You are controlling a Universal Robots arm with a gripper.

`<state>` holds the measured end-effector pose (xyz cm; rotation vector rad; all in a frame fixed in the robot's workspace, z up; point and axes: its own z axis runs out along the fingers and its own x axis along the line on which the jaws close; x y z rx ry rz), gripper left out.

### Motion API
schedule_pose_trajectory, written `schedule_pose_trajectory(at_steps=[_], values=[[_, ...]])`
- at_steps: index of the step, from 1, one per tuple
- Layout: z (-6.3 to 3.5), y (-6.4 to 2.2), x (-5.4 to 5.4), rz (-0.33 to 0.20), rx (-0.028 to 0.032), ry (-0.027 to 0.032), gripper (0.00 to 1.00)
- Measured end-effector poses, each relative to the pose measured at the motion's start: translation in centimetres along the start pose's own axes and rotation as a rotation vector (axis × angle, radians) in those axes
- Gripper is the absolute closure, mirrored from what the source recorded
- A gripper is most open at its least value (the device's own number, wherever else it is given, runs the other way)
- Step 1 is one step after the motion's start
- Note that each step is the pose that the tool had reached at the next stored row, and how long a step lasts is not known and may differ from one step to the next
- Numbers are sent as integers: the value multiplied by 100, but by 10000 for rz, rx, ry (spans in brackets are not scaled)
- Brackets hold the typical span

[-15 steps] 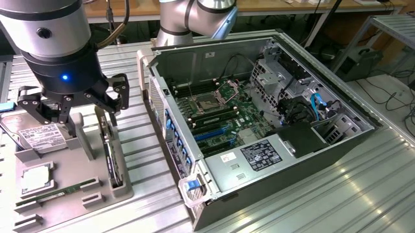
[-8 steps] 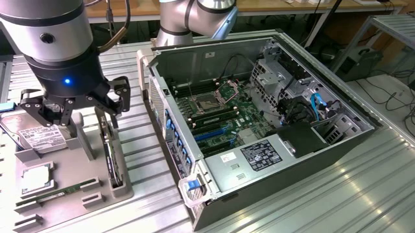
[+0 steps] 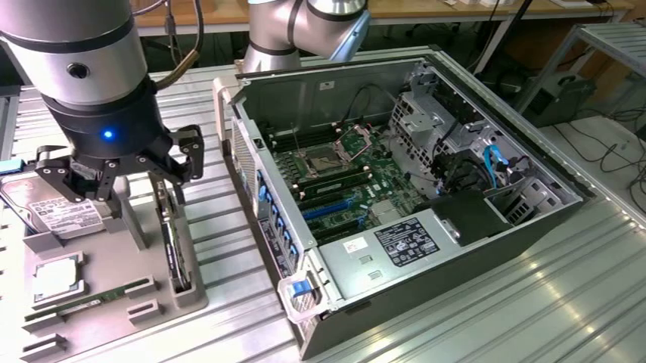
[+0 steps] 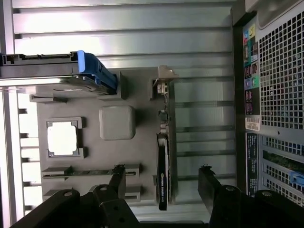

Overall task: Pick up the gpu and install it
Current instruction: 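Pick up the gpu and move the gpu toward the slot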

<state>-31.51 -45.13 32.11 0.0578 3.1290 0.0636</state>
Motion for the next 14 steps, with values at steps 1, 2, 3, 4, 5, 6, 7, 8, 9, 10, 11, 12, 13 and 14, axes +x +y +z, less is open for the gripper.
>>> schedule_pose_trajectory(at_steps=[1, 2, 3, 4, 5, 6, 7, 8, 9, 10, 11, 12, 13, 14], values=[[12, -3, 0, 0, 0, 0, 28], [27, -6, 0, 0, 1, -3, 28], [46, -7, 1, 0, 0, -6, 28], [65, -8, 1, 0, 0, -7, 28], [83, -9, 1, 0, 0, -7, 28], [99, -9, 0, 0, 0, -7, 28], [116, -10, 0, 0, 0, -8, 28], [130, -10, 0, 0, 0, -12, 28], [143, -11, -1, 0, 0, -20, 28], [154, -11, -2, -1, -1, -29, 28], [172, -12, -7, -31, -2, -47, 28], [190, -12, -10, -123, -4, -55, 28], [210, -13, -14, -235, -5, -59, 28], [214, -13, -14, -252, -4, -58, 28]])
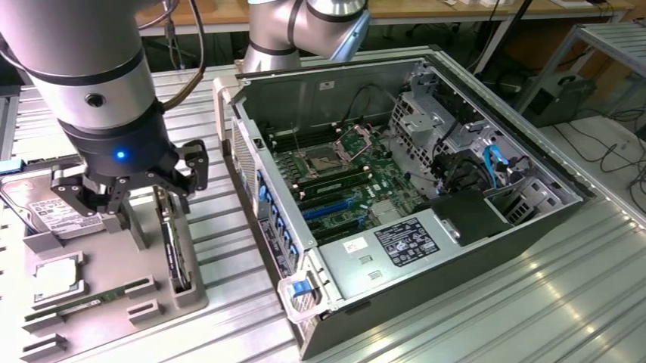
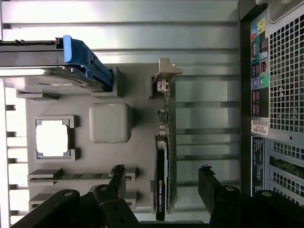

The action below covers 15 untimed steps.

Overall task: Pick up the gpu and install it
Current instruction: 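Pick up the gpu and move the gpu toward the slot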

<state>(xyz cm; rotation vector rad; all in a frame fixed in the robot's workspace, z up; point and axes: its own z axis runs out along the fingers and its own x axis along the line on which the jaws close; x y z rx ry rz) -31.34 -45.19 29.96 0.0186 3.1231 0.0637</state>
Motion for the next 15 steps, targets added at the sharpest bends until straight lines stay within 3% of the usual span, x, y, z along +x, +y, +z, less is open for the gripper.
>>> schedule_pose_trajectory(at_steps=[15], values=[[104, -7, 1, -10, -2, 0, 28]])
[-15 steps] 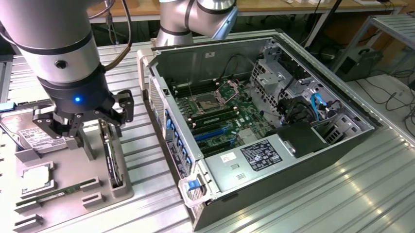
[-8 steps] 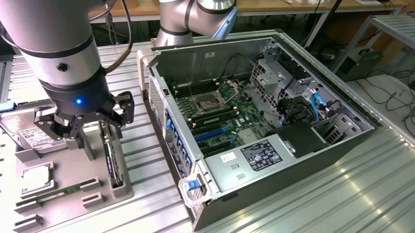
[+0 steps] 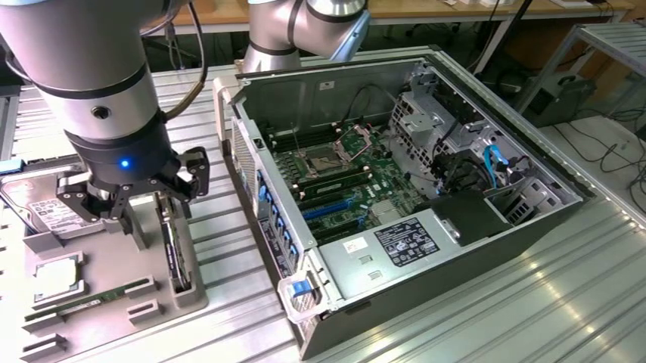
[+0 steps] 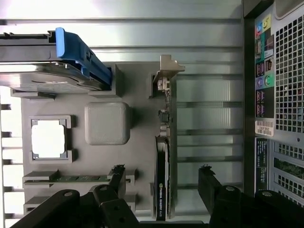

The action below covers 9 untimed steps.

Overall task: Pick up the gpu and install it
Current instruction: 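Pick up the gpu and move the gpu toward the slot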

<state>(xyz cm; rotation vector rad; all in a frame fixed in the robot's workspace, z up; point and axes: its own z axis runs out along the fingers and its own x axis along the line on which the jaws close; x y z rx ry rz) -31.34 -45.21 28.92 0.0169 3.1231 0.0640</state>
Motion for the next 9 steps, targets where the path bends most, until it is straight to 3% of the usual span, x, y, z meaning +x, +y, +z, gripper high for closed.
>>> schedule_pose_trajectory(at_steps=[9], values=[[87, -5, -2, 0, 1, 0, 28]])
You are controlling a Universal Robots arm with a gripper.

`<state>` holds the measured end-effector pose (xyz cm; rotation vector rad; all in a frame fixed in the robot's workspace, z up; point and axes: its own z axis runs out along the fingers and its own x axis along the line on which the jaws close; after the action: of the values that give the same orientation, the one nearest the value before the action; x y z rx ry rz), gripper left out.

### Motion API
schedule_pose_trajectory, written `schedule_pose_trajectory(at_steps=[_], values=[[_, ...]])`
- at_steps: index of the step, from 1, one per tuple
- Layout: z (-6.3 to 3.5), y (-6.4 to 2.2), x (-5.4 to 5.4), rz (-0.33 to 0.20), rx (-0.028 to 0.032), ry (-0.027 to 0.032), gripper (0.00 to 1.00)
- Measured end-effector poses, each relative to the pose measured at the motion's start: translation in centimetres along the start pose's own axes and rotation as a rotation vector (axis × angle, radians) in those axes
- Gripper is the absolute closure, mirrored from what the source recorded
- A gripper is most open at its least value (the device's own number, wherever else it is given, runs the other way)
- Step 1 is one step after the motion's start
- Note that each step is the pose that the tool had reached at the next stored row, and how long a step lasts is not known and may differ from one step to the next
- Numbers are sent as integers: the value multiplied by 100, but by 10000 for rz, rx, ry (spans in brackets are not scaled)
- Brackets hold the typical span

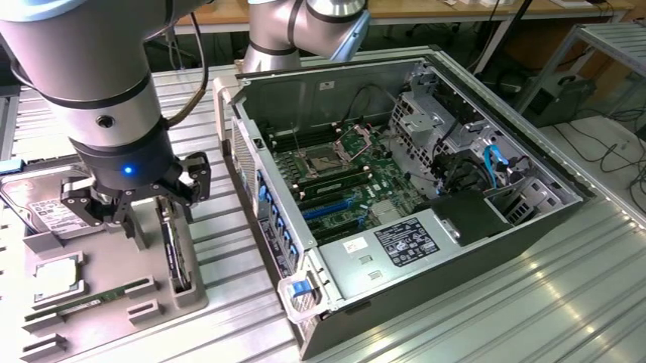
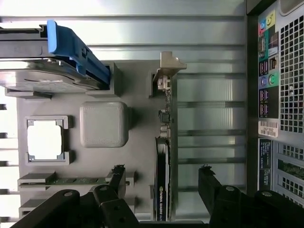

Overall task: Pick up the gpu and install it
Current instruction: 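Pick up the gpu and move the gpu toward the slot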

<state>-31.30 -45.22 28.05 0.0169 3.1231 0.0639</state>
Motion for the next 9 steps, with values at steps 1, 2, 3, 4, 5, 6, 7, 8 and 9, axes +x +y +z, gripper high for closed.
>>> schedule_pose_trajectory(at_steps=[1, 2, 3, 4, 5, 6, 7, 8, 9], values=[[9, -2, 0, 0, 0, 0, 28], [18, -5, 0, -1, 0, 0, 28], [26, -9, 0, -2, 1, 1, 28], [37, -14, 0, -3, 1, 1, 28], [50, -17, 1, -7, -1, -1, 28], [59, -17, 1, -10, -1, 0, 28], [70, -19, 2, -12, 0, 0, 28], [80, -20, 2, -13, -1, 0, 28], [88, -20, 1, -14, -1, 0, 28]])
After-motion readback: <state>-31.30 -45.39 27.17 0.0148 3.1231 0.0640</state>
